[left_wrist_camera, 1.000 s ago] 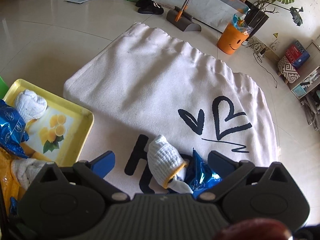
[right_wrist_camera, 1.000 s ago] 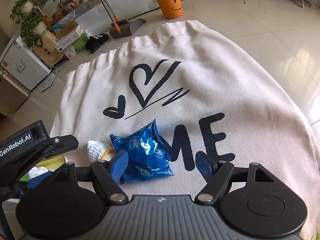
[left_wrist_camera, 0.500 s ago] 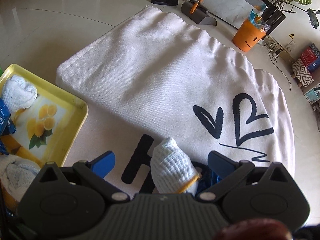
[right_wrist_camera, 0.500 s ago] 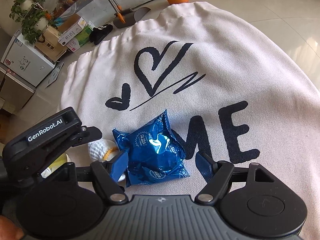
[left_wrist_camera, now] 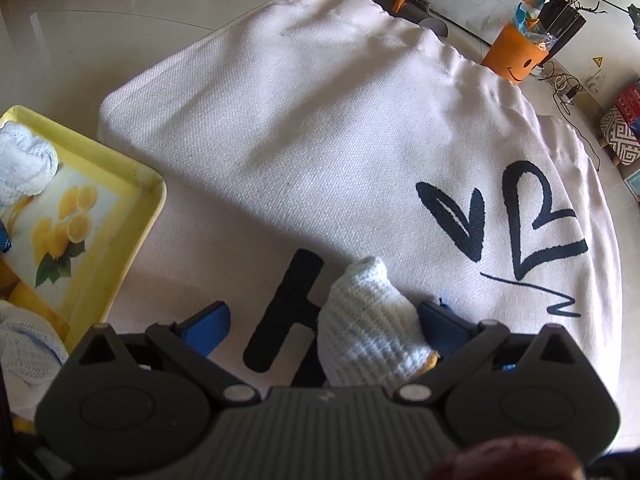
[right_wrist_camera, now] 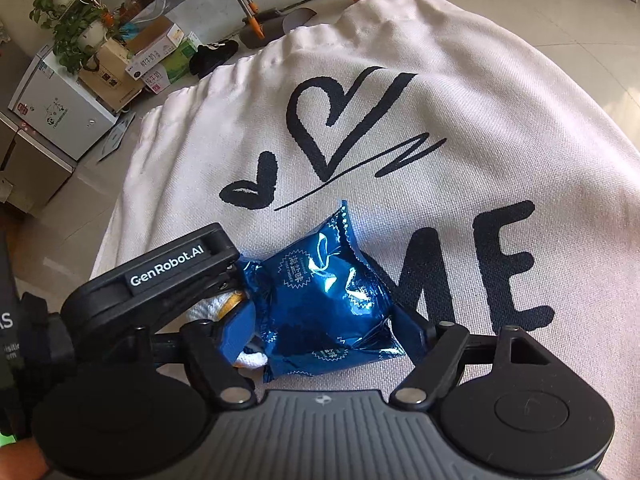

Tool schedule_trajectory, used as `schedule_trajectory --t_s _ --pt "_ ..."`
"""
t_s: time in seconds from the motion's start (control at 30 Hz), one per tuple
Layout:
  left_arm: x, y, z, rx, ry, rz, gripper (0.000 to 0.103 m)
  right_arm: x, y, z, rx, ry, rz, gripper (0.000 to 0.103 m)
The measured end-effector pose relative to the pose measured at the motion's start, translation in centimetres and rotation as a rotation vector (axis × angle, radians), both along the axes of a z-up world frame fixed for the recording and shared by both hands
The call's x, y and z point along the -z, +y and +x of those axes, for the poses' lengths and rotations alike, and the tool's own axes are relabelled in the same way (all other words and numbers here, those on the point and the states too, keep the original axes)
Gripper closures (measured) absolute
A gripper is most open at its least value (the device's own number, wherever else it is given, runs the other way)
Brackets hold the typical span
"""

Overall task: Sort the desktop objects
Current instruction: 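Close left gripper on white glove while right gripper grasps the blue foil packet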

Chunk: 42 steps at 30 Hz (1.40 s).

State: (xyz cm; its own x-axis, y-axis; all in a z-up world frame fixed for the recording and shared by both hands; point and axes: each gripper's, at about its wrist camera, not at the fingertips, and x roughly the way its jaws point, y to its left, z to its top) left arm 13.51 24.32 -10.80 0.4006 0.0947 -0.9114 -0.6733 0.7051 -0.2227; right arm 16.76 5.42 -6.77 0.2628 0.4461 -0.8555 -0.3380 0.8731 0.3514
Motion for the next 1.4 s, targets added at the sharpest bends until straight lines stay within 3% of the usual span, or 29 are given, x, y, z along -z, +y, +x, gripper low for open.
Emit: schedule_trajectory --t_s 0.3,0.43,0.6,0.8,0.93,1.13,1.4 --pt "-0.2 -1.6 -1.7 0.049 0.032 0.009 0.001 -0.7 -1.6 -0.6 0.000 0.033 -0.095 0.032" --pt "-0.2 -3.0 -2.8 0.098 0.065 0.034 0.001 -0.7 -4.2 -0.4 0.075 0.094 -0.104 0.032" --pt "-0.1 -5.0 -4.5 0.177 0.128 0.086 0.001 -1.3 -7.4 -0.2 0.160 0.093 -0.146 0.032" --pt "-0.2 -5.8 -5.9 0.233 0.161 0.080 0.001 -1.0 -10.8 -0.6 0.234 0.221 -0.083 0.028" --pt "-1.0 -6.2 -6.6 0.267 0.135 0.084 0.001 -1.3 -11.6 -0.7 0.255 0.231 -0.063 0.028" --pt "-2.6 -6.7 -6.7 0.346 0.081 0.229 0.001 -1.4 -11.3 -0.2 0.223 0.223 -0.065 0.022" --pt "-3.5 -7.2 -4.2 0.380 -0.002 0.224 0.001 -1.1 -9.9 0.1 0.178 0.203 -0.096 0.021"
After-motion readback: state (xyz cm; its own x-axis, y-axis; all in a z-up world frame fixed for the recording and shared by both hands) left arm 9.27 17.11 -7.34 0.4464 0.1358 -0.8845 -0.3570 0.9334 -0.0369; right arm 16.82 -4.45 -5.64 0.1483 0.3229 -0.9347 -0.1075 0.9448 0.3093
